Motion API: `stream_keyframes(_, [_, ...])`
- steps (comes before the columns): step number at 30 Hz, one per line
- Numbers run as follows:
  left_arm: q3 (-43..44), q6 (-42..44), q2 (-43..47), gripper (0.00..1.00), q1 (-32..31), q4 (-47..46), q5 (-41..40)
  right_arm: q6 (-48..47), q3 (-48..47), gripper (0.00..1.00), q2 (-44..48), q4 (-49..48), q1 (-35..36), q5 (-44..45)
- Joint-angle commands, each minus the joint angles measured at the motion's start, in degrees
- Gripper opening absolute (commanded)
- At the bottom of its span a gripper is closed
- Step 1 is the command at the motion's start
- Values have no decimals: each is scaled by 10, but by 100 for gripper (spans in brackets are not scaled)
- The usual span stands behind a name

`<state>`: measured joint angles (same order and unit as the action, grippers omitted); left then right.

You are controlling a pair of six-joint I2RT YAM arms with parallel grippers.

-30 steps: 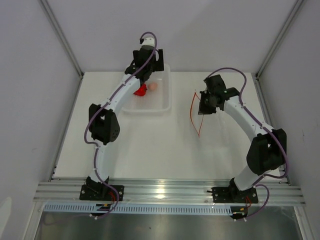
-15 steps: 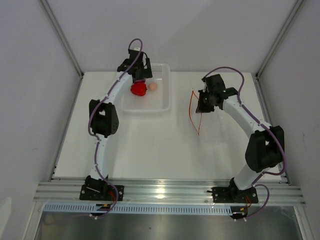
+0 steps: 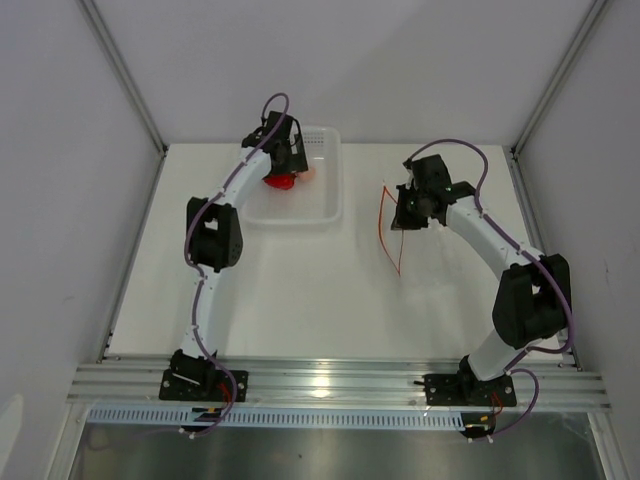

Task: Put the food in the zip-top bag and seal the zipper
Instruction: Move the bin to the center of the board.

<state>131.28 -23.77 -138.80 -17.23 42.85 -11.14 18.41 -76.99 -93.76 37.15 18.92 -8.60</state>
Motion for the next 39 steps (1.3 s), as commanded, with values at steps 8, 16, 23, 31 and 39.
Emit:
stream_keyframes(8, [23,-43,-10,99,15,14,30,7,8,0,13,-37,6,-13])
stream_keyframes(16, [41,-23,-23,99,14,33,1,5,12,0,16,-40,9,-9])
stream_keyframes(23, [86,-17,-53,100,15,61,13,8,18,0,16,-49,9,-9])
stream_keyframes(31, [86,-33,-59,91,26,84,30,9,27,0,13,-61,8,-10])
stream_keyframes(39, [54,-58,-52,68,37,50,88,11,31,0,17,-65,9,-12])
